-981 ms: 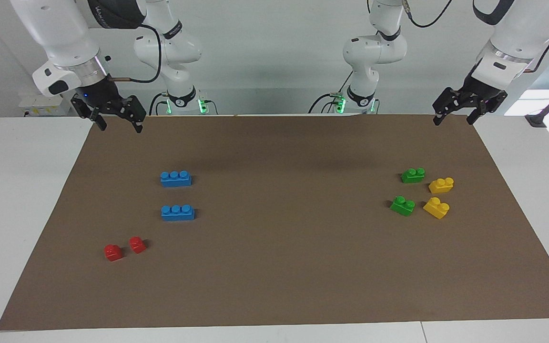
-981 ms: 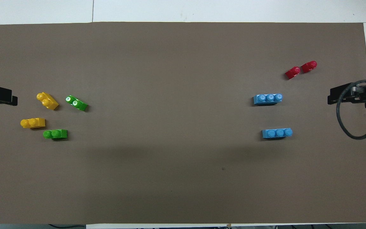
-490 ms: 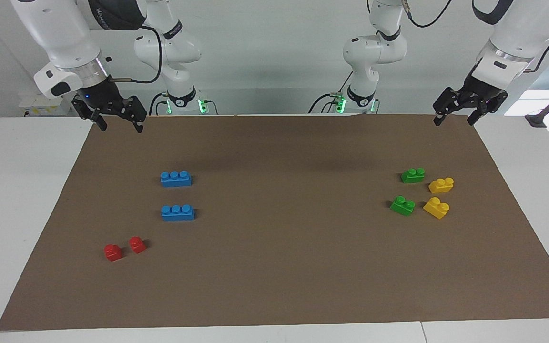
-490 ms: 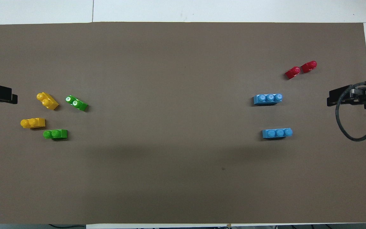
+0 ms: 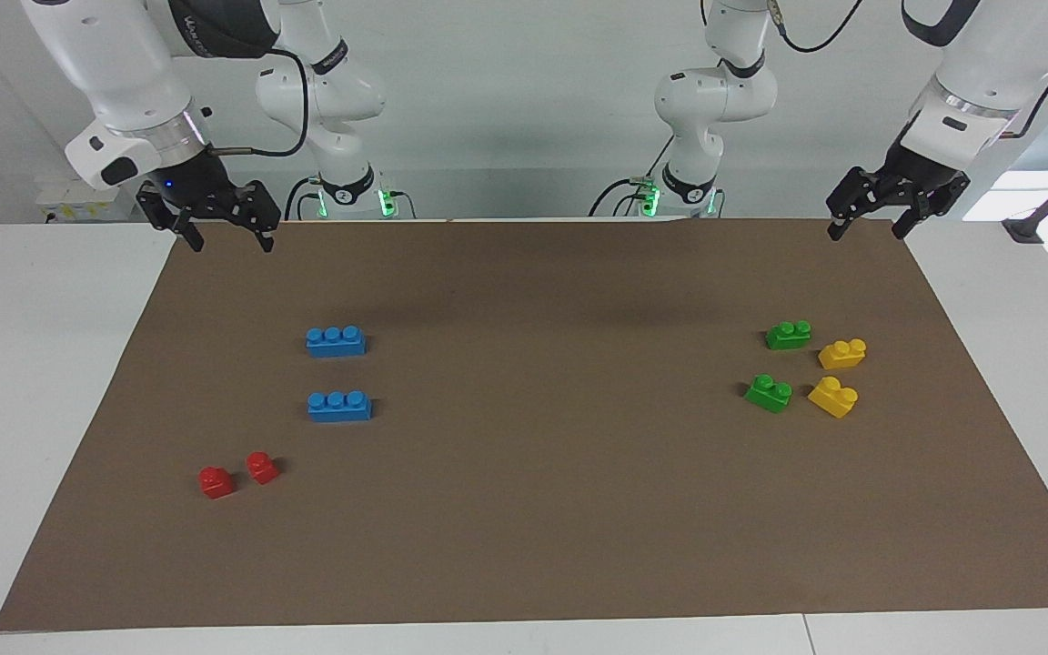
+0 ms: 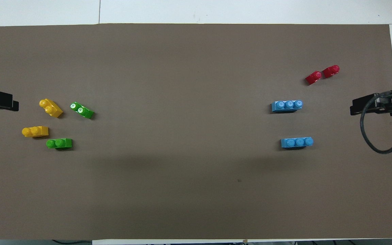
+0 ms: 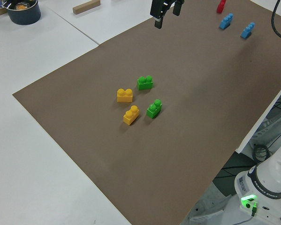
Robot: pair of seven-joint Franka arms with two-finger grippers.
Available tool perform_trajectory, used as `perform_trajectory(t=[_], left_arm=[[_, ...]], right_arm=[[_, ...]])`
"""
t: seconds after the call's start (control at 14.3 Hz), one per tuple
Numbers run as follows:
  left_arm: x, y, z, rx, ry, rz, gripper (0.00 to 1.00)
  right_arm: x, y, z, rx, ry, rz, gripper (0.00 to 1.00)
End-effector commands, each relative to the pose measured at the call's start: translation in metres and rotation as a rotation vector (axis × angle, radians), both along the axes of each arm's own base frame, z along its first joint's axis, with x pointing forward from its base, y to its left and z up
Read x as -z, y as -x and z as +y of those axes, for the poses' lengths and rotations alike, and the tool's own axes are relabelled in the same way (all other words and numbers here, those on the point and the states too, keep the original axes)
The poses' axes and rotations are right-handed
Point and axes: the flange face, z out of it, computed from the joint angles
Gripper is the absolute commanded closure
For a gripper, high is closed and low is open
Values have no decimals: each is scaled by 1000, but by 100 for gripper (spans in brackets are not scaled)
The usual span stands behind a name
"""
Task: Remove green block with left arm and hold with right
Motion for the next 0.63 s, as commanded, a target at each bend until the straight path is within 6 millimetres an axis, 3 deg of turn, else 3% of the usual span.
perform_trajectory(t=[0.0, 0.56], left_arm=[[-7, 2, 2, 10, 19, -16, 0], [-7, 2, 2, 10, 20, -17, 0]], right_arm=[[-1, 9, -3, -27, 29, 3, 0], [-1, 10, -7, -20, 29, 5, 0]])
